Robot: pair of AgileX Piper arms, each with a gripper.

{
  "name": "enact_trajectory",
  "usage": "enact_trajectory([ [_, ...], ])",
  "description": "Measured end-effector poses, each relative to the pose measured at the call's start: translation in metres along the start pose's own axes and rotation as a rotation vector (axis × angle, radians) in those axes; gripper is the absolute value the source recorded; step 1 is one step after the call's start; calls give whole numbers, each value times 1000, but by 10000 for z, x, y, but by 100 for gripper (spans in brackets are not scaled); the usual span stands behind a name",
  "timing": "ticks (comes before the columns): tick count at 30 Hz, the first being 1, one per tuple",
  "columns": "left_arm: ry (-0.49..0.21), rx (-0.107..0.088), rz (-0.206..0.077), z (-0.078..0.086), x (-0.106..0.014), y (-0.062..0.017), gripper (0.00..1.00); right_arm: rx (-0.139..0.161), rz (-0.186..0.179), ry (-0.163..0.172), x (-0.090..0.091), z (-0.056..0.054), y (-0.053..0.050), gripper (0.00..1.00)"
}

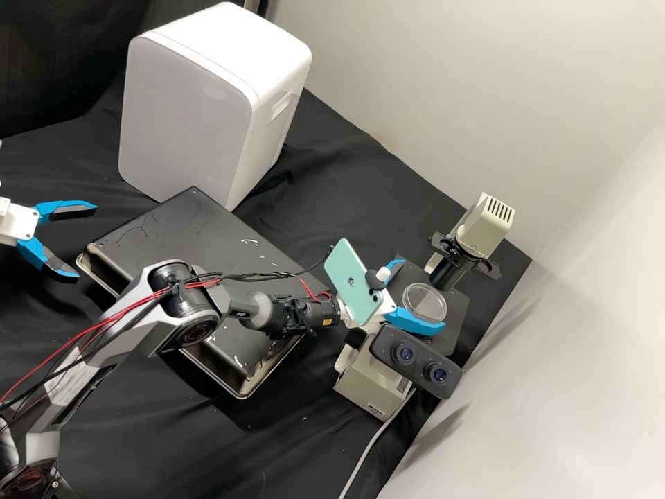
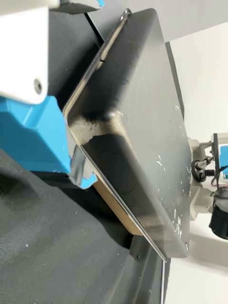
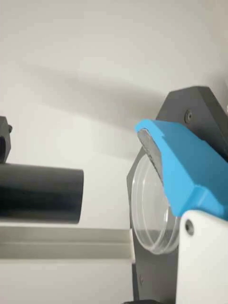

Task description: Place the petri dish on the microscope

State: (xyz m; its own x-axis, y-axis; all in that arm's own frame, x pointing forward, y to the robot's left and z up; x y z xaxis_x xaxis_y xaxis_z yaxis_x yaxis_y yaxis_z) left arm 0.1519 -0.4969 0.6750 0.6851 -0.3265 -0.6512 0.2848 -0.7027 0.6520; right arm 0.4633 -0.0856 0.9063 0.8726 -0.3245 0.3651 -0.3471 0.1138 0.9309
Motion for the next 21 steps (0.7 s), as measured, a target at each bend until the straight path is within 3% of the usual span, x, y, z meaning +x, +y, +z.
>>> enact_trajectory([
  [3,-3,1,-1,7,0,-1,100,7,-13,13,-27,-5,-8,100],
  [8,2,-1,0,2,0,0,100,-17,-25,32,-32,-19,-23,100],
  [21,2,-1,0,2,0,0,100,-22,-32,32,-40,-10,-35,100],
])
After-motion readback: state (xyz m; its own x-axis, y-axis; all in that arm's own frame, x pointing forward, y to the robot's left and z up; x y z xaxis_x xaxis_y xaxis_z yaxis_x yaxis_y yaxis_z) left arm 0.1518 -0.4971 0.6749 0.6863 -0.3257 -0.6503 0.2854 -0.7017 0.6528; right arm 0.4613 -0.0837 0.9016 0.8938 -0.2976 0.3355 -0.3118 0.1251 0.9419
